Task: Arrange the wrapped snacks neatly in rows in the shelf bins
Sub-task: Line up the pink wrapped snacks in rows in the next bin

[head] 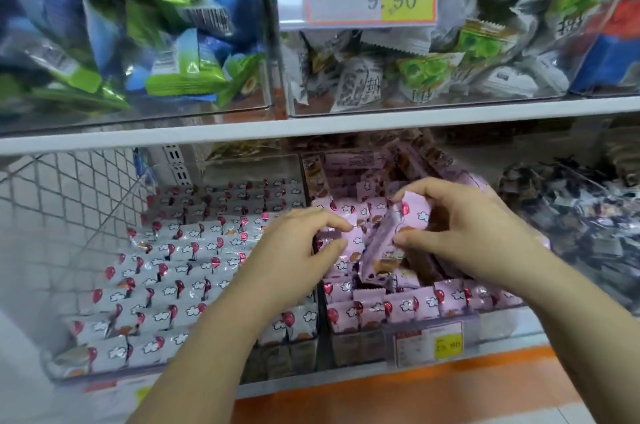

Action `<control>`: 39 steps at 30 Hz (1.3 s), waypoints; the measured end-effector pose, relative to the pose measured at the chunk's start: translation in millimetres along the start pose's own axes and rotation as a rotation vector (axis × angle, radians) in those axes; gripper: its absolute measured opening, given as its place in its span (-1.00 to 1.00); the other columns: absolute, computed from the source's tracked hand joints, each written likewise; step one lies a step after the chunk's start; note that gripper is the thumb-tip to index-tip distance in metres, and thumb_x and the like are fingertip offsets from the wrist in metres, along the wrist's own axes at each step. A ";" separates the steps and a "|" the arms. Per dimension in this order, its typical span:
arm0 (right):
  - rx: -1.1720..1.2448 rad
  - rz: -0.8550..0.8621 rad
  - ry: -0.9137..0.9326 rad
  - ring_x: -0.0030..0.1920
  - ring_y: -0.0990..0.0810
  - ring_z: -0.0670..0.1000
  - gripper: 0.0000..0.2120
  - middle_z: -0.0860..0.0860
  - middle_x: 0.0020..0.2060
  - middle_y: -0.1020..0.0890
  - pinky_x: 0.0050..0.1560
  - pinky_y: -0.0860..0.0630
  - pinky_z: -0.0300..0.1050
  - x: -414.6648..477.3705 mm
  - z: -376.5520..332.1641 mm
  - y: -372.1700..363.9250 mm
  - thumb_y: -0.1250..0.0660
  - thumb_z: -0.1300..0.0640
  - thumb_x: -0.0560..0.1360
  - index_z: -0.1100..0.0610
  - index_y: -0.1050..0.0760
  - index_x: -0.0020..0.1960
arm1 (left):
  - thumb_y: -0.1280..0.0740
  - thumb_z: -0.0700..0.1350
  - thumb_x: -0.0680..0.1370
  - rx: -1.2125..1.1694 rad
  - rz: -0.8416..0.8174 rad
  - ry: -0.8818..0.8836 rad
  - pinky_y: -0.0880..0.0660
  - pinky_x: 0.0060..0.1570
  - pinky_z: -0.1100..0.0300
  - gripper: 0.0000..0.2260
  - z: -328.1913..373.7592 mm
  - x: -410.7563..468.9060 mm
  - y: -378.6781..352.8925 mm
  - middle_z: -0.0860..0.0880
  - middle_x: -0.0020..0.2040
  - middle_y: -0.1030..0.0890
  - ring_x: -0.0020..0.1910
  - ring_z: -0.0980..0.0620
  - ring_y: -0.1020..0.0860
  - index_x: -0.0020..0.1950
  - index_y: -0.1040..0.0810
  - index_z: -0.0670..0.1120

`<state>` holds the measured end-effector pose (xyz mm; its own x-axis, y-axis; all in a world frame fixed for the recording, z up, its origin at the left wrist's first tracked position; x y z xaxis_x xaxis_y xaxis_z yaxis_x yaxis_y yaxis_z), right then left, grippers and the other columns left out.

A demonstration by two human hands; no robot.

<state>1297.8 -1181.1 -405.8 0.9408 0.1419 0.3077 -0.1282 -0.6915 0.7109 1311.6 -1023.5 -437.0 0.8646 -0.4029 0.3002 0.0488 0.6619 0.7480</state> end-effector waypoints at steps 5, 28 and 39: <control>-0.251 -0.203 0.056 -0.20 -0.48 -0.09 -0.71 -0.20 -0.26 -0.49 -0.23 -0.35 -0.34 17.3 -7.6 -56.2 -0.53 0.07 0.32 -0.03 -0.54 -0.02 | -0.29 -0.09 0.56 0.039 0.035 -0.036 -0.19 0.09 0.59 -0.86 -7.2 3.4 0.9 0.22 0.05 -0.54 0.15 0.28 -0.38 0.06 -0.58 0.10; 0.216 -0.080 -0.002 -0.37 -0.54 -0.22 -0.70 -0.18 -0.33 -0.60 -0.26 -0.45 -0.45 26.7 -21.0 -30.0 -0.50 0.28 0.34 -0.03 -0.55 -0.04 | -0.40 0.02 0.48 -0.285 0.122 0.030 -0.32 0.00 0.58 -0.68 0.2 4.8 2.6 0.32 -0.02 -0.57 0.07 0.43 -0.46 0.18 -0.45 0.25; -0.479 -0.596 0.028 -0.10 -0.51 -0.19 -0.82 -0.24 -0.15 -0.53 0.05 -0.41 -0.16 -7.5 -4.5 -62.7 -0.19 -0.03 0.59 -0.07 -0.54 0.09 | -0.29 -0.13 0.57 -0.833 0.393 0.183 -0.40 -0.25 0.54 -0.92 -14.5 -8.9 32.9 0.19 -0.28 -0.58 -0.28 0.36 -0.53 -0.03 -0.50 0.06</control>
<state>1297.4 -1135.6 -449.9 0.8863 0.4168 -0.2021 0.2702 -0.1108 0.9564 1312.8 -989.0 -423.7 0.9568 0.0040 0.2907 0.0179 0.9972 -0.0728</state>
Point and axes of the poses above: each hand's wrist, its own x-axis towards the middle knuckle, its own y-axis out of the back of the hand, z = x × y, the point moved 10 cm from there along x, towards the middle knuckle
